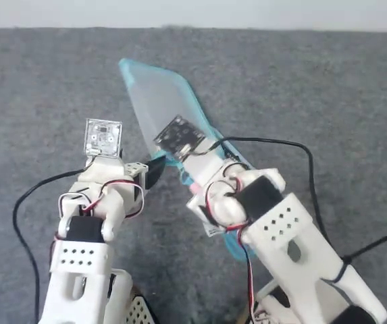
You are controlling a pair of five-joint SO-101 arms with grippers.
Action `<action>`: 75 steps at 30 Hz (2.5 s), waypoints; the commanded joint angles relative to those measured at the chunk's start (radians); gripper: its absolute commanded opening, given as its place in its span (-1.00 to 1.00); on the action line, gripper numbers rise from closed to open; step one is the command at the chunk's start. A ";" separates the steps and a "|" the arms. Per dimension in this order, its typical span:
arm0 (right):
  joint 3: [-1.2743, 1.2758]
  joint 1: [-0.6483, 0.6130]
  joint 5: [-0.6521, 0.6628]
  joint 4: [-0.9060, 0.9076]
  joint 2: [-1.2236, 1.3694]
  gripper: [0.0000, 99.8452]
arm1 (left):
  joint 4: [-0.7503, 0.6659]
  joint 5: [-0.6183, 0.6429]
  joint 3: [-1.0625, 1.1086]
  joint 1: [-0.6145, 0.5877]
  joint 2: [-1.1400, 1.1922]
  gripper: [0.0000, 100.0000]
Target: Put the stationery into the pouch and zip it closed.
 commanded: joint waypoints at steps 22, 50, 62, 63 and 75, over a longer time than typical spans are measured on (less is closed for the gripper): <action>0.272 -0.056 -0.126 -0.397 -0.039 -0.61 | -0.066 0.037 -0.015 -0.005 -0.017 -0.37; 0.376 0.035 -0.367 -0.974 0.315 -0.74 | -0.064 0.037 -0.015 -0.005 -0.017 -0.37; 0.204 0.127 -0.255 -0.607 0.243 -0.99 | -0.064 0.037 -0.015 -0.005 -0.021 -0.37; 0.169 0.131 -0.221 -0.549 0.217 -0.99 | -0.064 0.037 -0.015 -0.005 -0.023 -0.37; -0.078 0.031 0.006 -0.140 0.058 -0.99 | -0.066 0.032 -0.015 -0.005 -0.015 -0.37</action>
